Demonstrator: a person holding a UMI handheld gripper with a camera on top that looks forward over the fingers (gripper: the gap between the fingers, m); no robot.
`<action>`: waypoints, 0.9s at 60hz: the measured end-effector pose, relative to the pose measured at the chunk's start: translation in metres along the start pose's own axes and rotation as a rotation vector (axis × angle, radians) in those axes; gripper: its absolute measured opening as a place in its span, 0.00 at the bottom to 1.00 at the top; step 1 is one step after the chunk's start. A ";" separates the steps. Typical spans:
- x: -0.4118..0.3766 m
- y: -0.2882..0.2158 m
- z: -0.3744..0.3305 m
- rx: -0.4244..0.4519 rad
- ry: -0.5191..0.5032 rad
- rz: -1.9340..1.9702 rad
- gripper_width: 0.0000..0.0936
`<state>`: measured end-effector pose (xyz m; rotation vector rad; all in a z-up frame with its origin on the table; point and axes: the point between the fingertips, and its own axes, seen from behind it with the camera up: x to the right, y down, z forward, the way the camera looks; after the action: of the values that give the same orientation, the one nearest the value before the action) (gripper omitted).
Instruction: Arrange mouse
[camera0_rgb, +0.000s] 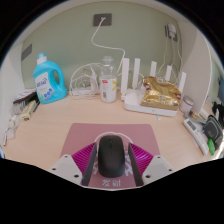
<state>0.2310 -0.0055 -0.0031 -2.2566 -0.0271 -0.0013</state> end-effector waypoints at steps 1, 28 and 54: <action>0.000 -0.003 -0.003 0.007 0.005 0.001 0.73; -0.011 -0.034 -0.192 0.117 0.102 -0.052 0.91; -0.027 0.003 -0.286 0.135 0.108 -0.058 0.91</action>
<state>0.2062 -0.2292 0.1755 -2.1174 -0.0338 -0.1475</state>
